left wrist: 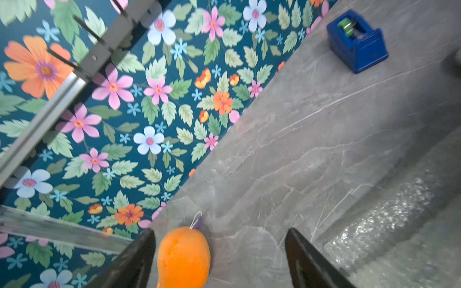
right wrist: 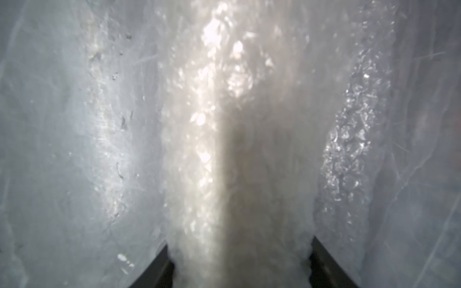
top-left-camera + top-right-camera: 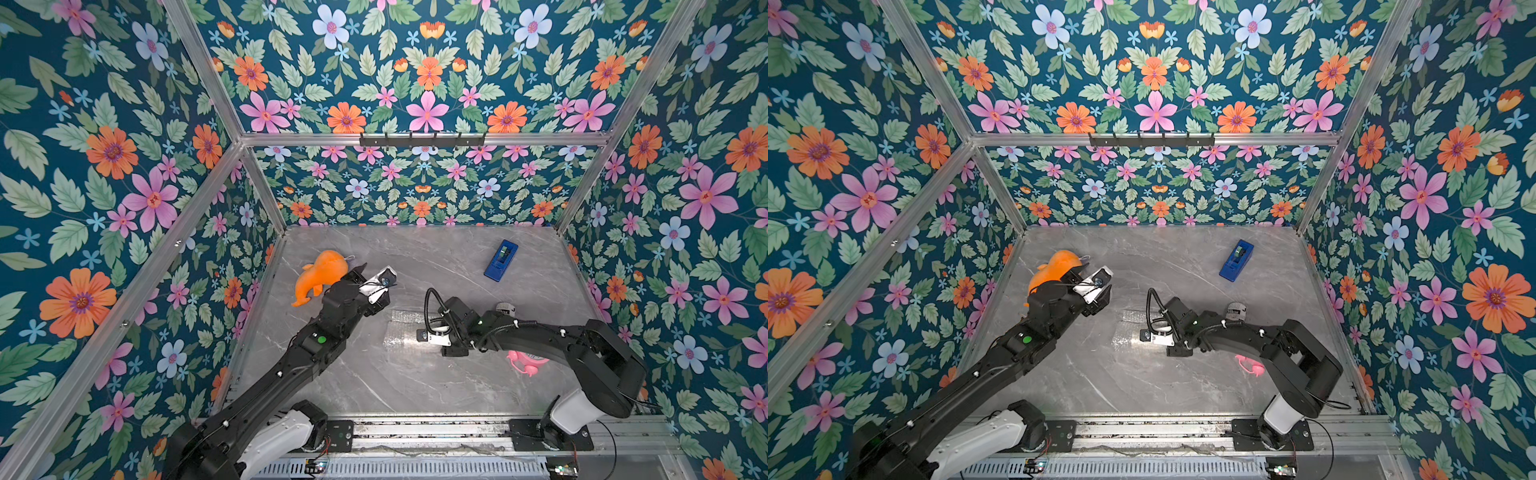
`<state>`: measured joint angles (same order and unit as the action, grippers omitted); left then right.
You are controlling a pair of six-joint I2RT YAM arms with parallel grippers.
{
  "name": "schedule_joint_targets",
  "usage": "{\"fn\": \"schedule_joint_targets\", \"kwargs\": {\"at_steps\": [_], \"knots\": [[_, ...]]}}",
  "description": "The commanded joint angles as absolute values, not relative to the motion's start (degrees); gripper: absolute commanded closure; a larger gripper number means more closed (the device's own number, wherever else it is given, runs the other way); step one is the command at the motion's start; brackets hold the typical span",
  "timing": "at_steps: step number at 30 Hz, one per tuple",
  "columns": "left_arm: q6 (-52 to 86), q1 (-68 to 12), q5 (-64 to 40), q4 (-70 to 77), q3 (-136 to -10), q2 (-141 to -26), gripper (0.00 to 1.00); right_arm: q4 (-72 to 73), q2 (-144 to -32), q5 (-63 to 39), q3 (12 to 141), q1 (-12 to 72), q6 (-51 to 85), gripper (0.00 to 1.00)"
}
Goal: Wrap vases in bubble wrap
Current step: Wrap the vase in bubble wrap.
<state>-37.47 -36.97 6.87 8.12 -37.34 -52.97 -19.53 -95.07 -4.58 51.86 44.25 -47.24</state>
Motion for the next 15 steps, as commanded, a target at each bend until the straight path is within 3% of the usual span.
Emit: {"fn": "schedule_joint_targets", "kwargs": {"at_steps": [1, 4, 7, 15], "knots": [[-45.2, -41.0, 4.9, 8.7, -33.0, -48.8, 0.20, -37.0, -99.7, -17.6, 53.8, 42.1, -49.1, 0.51], [-49.4, -50.6, 9.4, 8.0, -27.4, -45.0, 0.20, -43.4, -102.3, -23.3, 57.8, 39.1, -50.3, 0.49], [-48.4, -57.7, 11.2, 4.3, -24.9, -43.9, 0.19, -45.8, -104.6, -22.1, 59.8, 38.0, -51.7, 0.49], [-46.9, -66.9, 15.3, 4.4, -24.1, -56.4, 0.15, -47.9, -106.1, -25.5, 62.7, 36.6, -51.9, 0.48]]}}
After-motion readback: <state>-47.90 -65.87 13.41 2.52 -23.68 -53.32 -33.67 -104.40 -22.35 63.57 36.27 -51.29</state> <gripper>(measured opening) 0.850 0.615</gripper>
